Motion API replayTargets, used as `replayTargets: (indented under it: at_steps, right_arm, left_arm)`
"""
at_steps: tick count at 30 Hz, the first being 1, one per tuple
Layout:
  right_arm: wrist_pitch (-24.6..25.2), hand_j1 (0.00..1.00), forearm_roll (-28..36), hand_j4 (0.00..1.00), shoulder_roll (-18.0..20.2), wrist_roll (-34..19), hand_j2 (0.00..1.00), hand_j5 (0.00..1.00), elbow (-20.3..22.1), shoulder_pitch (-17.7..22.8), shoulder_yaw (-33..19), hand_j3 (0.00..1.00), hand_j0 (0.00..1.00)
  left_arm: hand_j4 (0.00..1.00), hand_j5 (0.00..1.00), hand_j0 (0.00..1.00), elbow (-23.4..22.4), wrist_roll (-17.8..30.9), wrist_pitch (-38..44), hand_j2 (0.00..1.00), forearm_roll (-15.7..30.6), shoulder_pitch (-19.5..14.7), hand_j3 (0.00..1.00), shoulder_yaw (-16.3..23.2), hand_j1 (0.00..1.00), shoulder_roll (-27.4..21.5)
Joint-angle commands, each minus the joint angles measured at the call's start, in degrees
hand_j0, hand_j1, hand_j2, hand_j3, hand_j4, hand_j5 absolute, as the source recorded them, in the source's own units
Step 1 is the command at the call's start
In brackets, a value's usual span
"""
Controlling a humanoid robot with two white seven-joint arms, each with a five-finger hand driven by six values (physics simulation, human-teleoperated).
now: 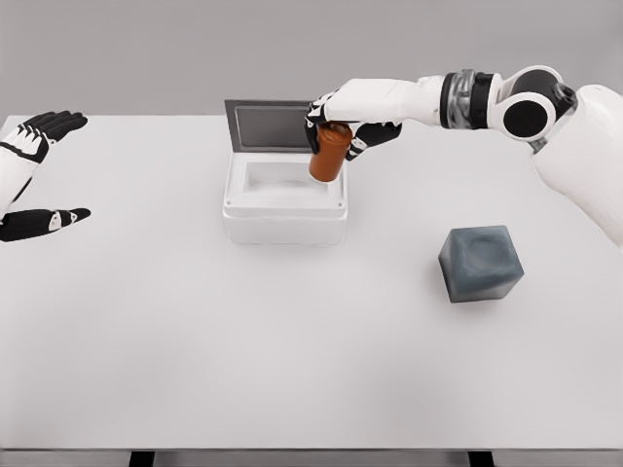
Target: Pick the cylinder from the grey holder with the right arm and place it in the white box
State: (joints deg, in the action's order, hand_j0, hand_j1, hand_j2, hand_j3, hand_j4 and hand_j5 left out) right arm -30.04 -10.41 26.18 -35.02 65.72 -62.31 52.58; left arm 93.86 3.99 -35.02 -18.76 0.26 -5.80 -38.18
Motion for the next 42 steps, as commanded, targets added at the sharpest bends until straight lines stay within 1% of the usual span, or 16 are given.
replayTargets:
  at_steps: [1,13,22,26,28,31,34,36,37,38,39,40,42]
  right_arm:
    - [0.2,0.27,0.4,0.27,0.0,0.0,0.27,0.27,0.0,0.0,0.0,0.27,0.27]
    - [0.2,0.27,0.4,0.27,0.2,0.0,0.27,0.27,0.7,-0.1,0.2,0.27,0.27]
    - [0.2,0.27,0.4,0.27,0.0,0.0,0.27,0.27,0.1,-0.4,0.2,0.27,0.27]
    - [0.2,0.27,0.3,0.27,0.0,0.0,0.27,0.27,-0.3,-0.4,0.2,0.27,0.27]
    - [0.2,0.27,0.3,0.27,0.0,0.0,0.27,0.27,-0.3,-0.4,0.2,0.27,0.27]
    - [0.2,0.27,0.3,0.27,-0.2,0.0,0.27,0.27,-0.2,-0.5,0.2,0.27,0.27]
    - [0.2,0.28,0.0,0.28,-0.2,0.0,0.28,0.28,-0.2,-0.5,0.2,0.28,0.28]
    - [0.2,0.33,0.0,0.33,-0.2,0.0,0.33,0.33,-0.1,-0.4,0.2,0.33,0.33]
    - [0.2,0.44,-0.1,0.44,-0.2,0.0,0.44,0.44,-0.1,-0.4,0.2,0.44,0.44]
    - [0.1,0.63,-1.3,0.63,-0.2,0.0,0.63,0.63,0.1,-0.4,0.2,0.63,0.63]
    - [0.1,0.79,-2.5,0.79,-0.2,0.0,0.79,0.79,0.3,-0.4,0.0,0.79,0.79]
    - [0.1,0.98,-3.4,0.98,-0.2,0.0,0.98,0.98,0.4,-0.4,-0.1,0.98,0.98]
    - [0.0,1.0,-3.4,1.0,0.3,0.0,1.0,1.0,1.5,-0.4,-0.5,1.0,1.0]
  left_arm:
    - [1.0,1.0,1.0,0.0,0.0,0.0,1.0,0.4,0.0,1.0,0.0,1.0,-0.1]
    - [1.0,1.0,1.0,0.0,0.0,0.0,1.0,0.4,0.0,1.0,0.0,1.0,-0.1]
    - [1.0,1.0,1.0,0.0,0.0,0.0,1.0,0.4,0.0,1.0,0.0,1.0,-0.1]
    - [1.0,1.0,1.0,-0.2,-0.1,0.0,1.0,1.6,0.0,1.0,0.3,1.0,-0.6]
    - [1.0,1.0,1.0,-0.9,-0.1,0.0,1.0,3.5,0.1,1.0,0.8,1.0,-1.2]
    - [1.0,1.0,1.0,-1.2,-0.1,0.0,1.0,6.1,0.1,1.0,3.5,1.0,-3.2]
    - [1.0,1.0,1.0,-1.3,0.0,0.0,1.0,6.7,0.1,1.0,3.6,1.0,-3.6]
    - [1.0,1.0,1.0,-1.3,0.0,0.0,1.0,7.0,0.1,1.0,4.0,1.0,-3.6]
    - [1.0,1.0,1.0,-1.3,0.0,0.0,1.0,7.0,0.0,1.0,4.1,1.0,-3.6]
    - [1.0,1.0,1.0,-1.3,0.0,0.0,1.0,7.1,0.1,1.0,4.1,1.0,-3.6]
    - [1.0,1.0,1.0,-1.3,0.0,0.0,1.0,7.1,0.1,1.0,4.1,1.0,-3.6]
    - [1.0,1.0,1.0,-1.3,0.0,0.0,1.0,7.1,0.1,1.0,4.1,1.0,-3.6]
    - [1.0,1.0,1.0,-1.3,0.0,0.0,1.0,7.1,0.0,1.0,4.1,1.0,-3.6]
